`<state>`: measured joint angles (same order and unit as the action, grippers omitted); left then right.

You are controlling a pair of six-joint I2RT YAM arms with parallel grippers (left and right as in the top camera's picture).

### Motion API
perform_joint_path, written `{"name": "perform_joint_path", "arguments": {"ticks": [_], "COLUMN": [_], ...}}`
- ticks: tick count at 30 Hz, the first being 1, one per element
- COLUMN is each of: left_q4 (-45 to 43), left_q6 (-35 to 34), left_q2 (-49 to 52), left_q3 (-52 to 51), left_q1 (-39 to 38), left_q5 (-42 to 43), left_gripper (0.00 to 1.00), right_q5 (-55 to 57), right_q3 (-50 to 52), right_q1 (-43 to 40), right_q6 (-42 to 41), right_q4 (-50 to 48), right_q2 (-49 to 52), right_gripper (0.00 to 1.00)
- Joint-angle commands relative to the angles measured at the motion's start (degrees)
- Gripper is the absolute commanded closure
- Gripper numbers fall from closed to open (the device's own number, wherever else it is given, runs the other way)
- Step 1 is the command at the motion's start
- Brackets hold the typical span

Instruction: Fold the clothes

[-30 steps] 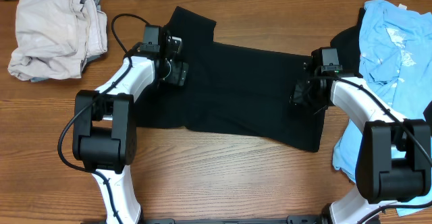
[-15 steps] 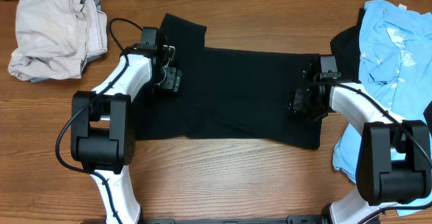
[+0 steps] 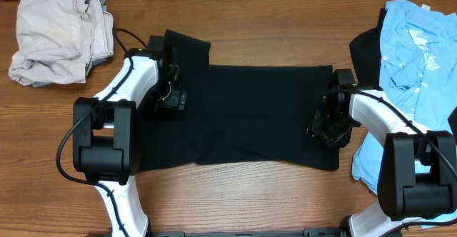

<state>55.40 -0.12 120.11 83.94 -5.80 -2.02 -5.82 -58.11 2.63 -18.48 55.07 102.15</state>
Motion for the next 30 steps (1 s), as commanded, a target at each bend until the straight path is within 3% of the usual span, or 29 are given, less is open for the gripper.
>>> {"name": "perform_joint_path", "arguments": {"ticks": [1, 7, 12, 17, 24, 30], "left_q4": [1.7, 2.6, 10.8, 14.9, 2.1, -7.6], "left_q6": [-0.8, -1.4, -1.6, -1.0, 4.0, 4.4], "left_q2": [2.4, 2.0, 2.0, 2.0, 2.8, 10.0], "left_q3": [-2.3, 2.7, 17.8, 32.4, 38.8, 39.0], "left_q1": [2.3, 2.8, 2.7, 2.7, 2.9, 3.9], "left_q5": [-6.0, -4.4, -1.8, 3.5, 5.9, 4.8], "left_gripper": [0.14, 0.09, 0.01, 0.00, 0.00, 0.01], "right_q5": [-1.0, -1.3, -1.3, -0.9, 1.9, 1.9], "right_q3": [2.7, -1.5, -15.2, -27.4, -30.1, -30.1], "right_q1": [-0.1, -0.1, -0.1, -0.1, -0.1, -0.1], "right_q6": [-1.6, -0.5, 4.2, 8.9, 12.5, 12.6], "right_q4": [1.0, -0.1, 5.4, 6.8, -5.6, -7.1], "right_q2": [1.6, -1.8, -3.9, -3.9, -3.1, -1.1], "right_gripper": [0.39, 0.37, 0.36, 0.34, 0.34, 0.34]}}
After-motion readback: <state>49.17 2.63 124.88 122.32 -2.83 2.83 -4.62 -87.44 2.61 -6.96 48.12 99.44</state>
